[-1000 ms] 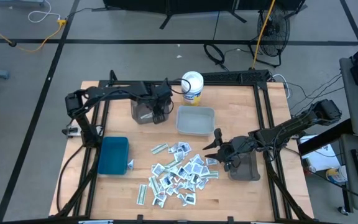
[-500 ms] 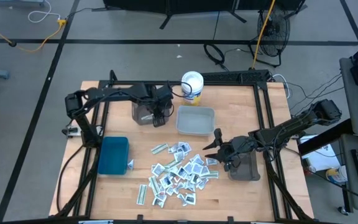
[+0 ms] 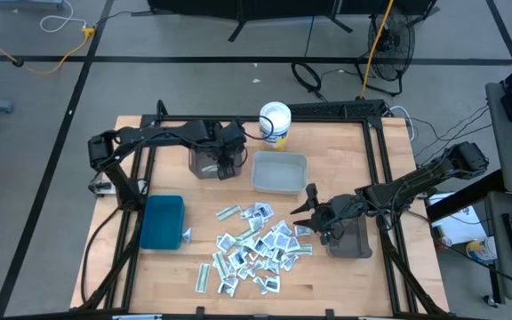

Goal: Pick & Place First Aid Supplies
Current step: Put the green bandage pack into the top black bin

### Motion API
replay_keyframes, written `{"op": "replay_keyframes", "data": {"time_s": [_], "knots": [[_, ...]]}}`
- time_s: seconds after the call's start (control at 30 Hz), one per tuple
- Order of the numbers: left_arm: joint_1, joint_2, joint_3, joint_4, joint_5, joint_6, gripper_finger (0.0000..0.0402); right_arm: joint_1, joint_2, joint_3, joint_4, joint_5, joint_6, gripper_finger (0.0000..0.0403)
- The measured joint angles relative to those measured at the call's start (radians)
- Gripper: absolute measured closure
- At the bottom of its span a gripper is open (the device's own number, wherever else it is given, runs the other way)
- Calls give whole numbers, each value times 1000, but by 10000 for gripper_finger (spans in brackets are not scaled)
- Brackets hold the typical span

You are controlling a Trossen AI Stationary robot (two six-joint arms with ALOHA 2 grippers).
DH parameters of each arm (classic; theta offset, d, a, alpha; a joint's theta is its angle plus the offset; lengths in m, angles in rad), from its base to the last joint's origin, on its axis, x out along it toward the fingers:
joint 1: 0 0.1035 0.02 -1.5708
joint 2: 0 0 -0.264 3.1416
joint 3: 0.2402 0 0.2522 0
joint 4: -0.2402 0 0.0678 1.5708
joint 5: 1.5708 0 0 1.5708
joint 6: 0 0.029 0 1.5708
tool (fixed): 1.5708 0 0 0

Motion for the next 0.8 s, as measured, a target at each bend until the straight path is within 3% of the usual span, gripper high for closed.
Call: {"op": "replay_keyframes", "data": {"time_s": [0.37,0.57,0.8], "knots": [[-255,-204,-53,-90,-17,-192,231,-19,0,0,-28,4,61,261],[-457,-286,-232,119,-17,-350,231,-35,0,0,7,1,52,261],[-575,-218,-370,373,-104,-541,231,-35,1,0,26,0,10,261]]}}
